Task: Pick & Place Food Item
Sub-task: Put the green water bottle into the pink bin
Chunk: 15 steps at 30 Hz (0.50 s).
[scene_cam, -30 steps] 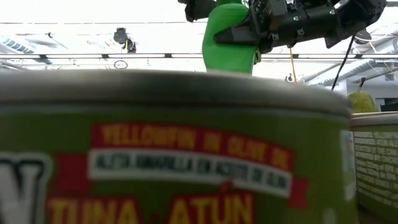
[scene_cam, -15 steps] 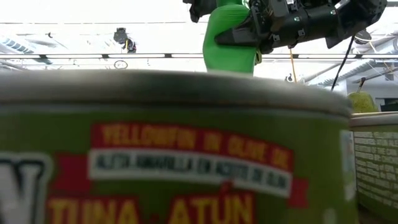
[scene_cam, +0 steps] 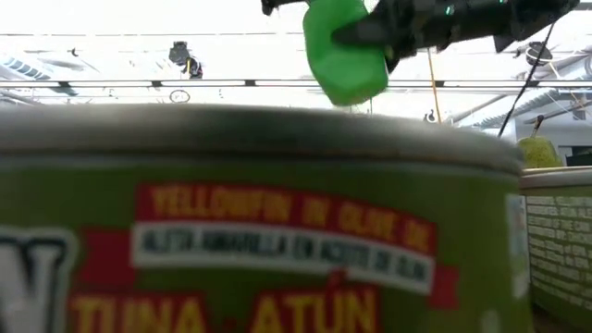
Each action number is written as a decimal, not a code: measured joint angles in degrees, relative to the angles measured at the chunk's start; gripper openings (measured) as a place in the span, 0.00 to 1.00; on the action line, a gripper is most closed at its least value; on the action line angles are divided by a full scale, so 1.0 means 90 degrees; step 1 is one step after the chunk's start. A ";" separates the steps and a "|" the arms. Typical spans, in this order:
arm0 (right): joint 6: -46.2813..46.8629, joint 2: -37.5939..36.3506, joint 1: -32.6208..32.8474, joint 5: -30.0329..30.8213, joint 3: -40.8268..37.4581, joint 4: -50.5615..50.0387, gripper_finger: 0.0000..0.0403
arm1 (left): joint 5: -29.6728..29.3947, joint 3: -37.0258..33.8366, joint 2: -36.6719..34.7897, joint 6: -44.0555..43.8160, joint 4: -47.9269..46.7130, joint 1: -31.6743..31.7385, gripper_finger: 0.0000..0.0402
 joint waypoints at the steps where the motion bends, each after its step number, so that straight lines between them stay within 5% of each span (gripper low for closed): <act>1: -0.0027 -0.0188 0.0000 0.0000 0.0010 -0.0124 0.46 | -0.0020 -0.0002 -0.0166 0.0025 -0.0094 0.0011 0.55; 6: 0.0133 -0.1120 0.0000 0.0005 0.0006 -0.1057 0.62 | -0.0585 -0.0009 -0.0719 -0.0017 -0.0928 0.0061 0.55; 11: 0.0370 -0.1914 0.0056 -0.0333 -0.0022 -0.2218 0.72 | -0.2706 0.0007 -0.1148 -0.0241 -0.1844 0.0129 0.55; 15: 0.0495 -0.2370 0.0140 -0.0364 -0.0021 -0.2785 0.77 | -0.3226 -0.0019 -0.1362 -0.0831 -0.2822 0.0155 0.55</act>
